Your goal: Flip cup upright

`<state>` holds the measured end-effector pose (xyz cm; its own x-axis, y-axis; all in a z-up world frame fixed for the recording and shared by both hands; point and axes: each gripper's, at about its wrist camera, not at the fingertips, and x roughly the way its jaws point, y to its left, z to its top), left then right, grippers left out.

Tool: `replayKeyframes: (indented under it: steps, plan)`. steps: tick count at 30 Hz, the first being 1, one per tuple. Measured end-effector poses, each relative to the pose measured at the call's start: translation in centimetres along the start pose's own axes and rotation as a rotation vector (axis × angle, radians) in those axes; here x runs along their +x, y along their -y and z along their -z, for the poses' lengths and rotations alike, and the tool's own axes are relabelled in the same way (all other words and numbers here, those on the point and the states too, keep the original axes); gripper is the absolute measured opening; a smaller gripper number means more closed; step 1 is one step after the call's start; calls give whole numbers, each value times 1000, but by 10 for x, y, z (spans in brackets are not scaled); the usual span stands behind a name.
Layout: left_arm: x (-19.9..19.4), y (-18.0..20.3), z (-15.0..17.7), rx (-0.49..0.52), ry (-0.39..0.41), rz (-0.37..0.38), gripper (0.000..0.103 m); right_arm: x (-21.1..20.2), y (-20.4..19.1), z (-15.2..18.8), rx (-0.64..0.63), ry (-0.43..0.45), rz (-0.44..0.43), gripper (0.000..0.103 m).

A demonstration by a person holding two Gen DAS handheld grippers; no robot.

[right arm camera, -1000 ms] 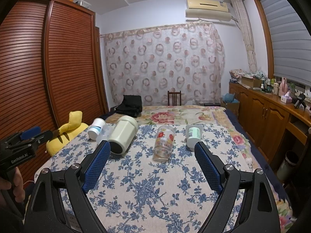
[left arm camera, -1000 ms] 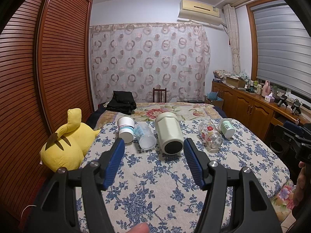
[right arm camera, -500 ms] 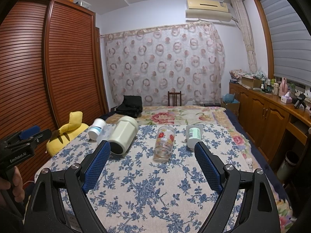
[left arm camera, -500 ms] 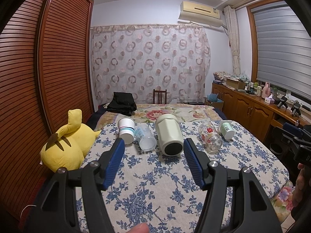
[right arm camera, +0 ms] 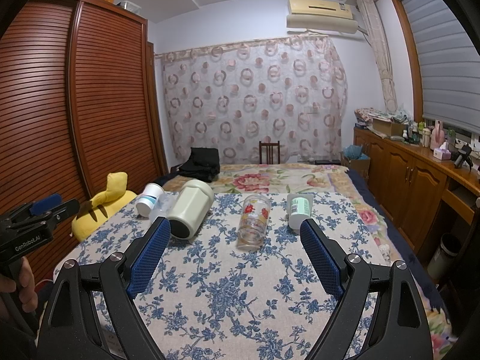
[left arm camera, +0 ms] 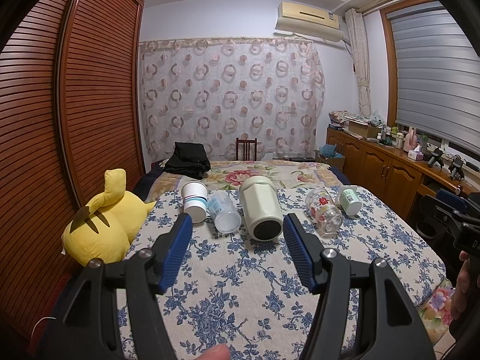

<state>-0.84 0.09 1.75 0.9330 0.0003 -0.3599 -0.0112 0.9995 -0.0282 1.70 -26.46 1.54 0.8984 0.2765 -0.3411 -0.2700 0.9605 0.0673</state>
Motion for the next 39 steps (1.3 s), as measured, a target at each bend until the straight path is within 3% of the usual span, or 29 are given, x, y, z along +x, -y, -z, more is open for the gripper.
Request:
replayKeyframes:
  steps: [25,31,39]
  plan:
    - [-1,1,-1,-3,-2,7,63,0,1,0,2,-5,-3,90]
    - [9,-4,-1,0,-47,40,63,5,3,3,-6,-26,-27,90]
    - [48,-27,6,23,-123,30,63,48,-10,4,-44,-96,-73,90]
